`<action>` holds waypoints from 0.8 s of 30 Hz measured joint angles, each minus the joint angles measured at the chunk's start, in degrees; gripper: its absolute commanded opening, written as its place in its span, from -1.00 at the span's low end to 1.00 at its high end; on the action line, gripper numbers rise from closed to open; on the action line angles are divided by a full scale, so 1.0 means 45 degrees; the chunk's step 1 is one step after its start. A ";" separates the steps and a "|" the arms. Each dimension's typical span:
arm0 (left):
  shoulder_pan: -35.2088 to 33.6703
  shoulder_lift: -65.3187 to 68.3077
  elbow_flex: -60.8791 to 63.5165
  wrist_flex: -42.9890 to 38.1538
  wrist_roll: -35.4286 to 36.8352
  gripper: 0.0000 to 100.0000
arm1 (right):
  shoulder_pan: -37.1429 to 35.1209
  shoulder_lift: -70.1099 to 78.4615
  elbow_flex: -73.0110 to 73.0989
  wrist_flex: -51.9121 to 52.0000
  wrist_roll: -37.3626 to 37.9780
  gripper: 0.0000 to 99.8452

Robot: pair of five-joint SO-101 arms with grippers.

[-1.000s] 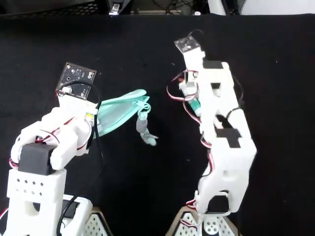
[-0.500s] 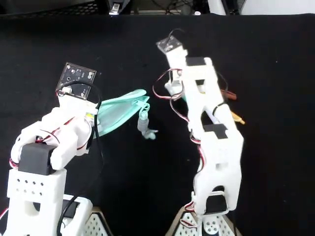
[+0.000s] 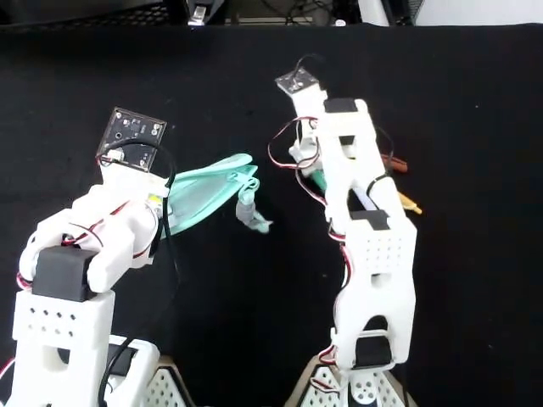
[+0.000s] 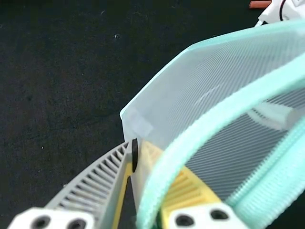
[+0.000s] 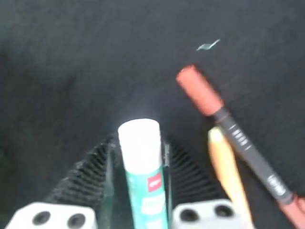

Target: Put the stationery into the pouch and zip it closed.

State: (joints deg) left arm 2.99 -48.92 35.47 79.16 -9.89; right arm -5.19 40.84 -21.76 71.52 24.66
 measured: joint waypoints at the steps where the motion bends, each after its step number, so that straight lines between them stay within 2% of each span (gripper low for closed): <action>1: 0.0000 0.0000 0.0000 0.0000 0.0000 -0.94 | -0.0020 -0.0274 0.0137 0.0254 0.0020 -0.97; 5: 0.0000 0.0000 0.0000 0.0000 0.0000 -0.94 | 0.0000 -0.2559 0.1680 0.0645 -0.0020 -0.97; 8: 0.0000 0.0000 0.0000 0.0000 0.0000 -0.94 | -0.0020 -0.5040 0.3731 0.0430 -0.0723 -0.97; 14: 0.0000 0.0000 0.0000 0.0000 0.0000 -0.94 | -0.0762 -1.0159 0.9631 -0.1114 -0.1153 -0.97; 19: 0.0000 0.0000 0.0000 -0.0020 0.0000 -0.94 | -0.1016 -1.1722 1.4046 -0.2813 -0.1192 -0.96; 21: 0.0000 0.0000 0.0000 -0.0020 0.0000 -0.94 | -0.0996 -1.1722 1.4769 -0.3048 -0.1211 -0.88; 24: 0.0000 0.0000 0.0000 -0.0020 0.0000 -0.94 | -0.1114 -1.1214 1.4926 -0.3106 -0.1211 -0.65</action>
State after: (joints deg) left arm 2.99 -48.92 35.47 79.08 -9.89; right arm -10.20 -9.63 45.41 57.54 19.21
